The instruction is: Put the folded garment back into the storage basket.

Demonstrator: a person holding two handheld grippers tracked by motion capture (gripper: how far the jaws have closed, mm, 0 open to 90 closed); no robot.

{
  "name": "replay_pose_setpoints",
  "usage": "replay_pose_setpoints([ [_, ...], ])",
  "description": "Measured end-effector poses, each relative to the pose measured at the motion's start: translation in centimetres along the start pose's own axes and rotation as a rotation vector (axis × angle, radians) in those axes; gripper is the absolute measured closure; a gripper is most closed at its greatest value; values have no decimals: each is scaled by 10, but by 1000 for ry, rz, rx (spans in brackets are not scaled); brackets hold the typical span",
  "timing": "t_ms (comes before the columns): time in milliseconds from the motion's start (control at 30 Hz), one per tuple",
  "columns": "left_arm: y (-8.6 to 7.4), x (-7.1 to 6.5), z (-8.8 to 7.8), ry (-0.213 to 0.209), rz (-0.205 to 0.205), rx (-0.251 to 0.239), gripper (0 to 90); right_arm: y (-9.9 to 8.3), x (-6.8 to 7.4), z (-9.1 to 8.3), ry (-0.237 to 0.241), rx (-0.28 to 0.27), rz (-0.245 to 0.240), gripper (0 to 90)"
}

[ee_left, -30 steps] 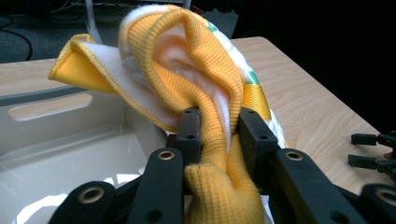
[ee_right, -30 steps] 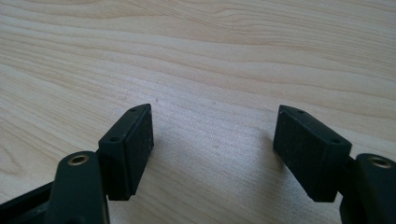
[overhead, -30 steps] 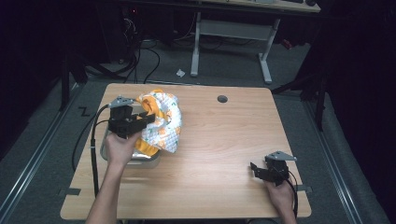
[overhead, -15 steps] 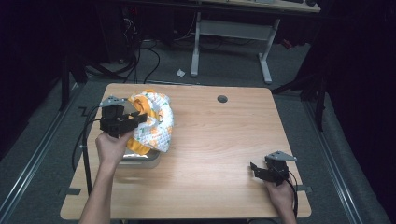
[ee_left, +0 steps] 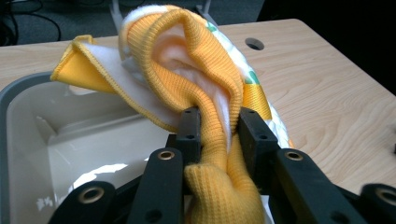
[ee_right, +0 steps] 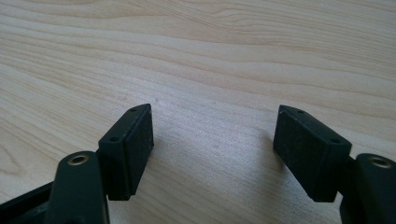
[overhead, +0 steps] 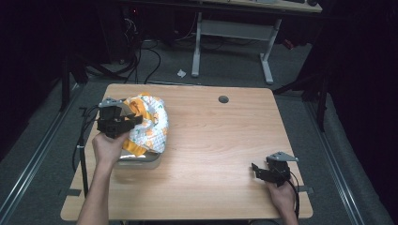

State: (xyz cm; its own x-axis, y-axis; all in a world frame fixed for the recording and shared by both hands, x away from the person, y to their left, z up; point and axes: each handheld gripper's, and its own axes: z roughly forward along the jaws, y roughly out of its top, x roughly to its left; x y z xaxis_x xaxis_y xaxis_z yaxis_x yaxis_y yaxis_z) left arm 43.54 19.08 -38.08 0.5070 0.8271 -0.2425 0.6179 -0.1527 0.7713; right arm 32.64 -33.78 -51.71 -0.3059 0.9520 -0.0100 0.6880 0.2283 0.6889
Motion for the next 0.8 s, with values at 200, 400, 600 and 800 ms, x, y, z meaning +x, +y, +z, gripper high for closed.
replay_pose_setpoints([
  [200, -7, 13, 8, 21, -20, 24, 722, 0, 0, 0, 0, 0, 0, 290],
  [400, -11, 22, 15, 27, -42, 55, 720, 0, 0, 0, 0, 0, 0, 290],
  [600, -14, 25, 23, 57, -53, 83, 716, 0, 0, 0, 0, 0, 0, 290],
  [800, -17, 28, 32, 89, -51, 115, 715, 0, 0, 0, 0, -1, 1, 290],
])
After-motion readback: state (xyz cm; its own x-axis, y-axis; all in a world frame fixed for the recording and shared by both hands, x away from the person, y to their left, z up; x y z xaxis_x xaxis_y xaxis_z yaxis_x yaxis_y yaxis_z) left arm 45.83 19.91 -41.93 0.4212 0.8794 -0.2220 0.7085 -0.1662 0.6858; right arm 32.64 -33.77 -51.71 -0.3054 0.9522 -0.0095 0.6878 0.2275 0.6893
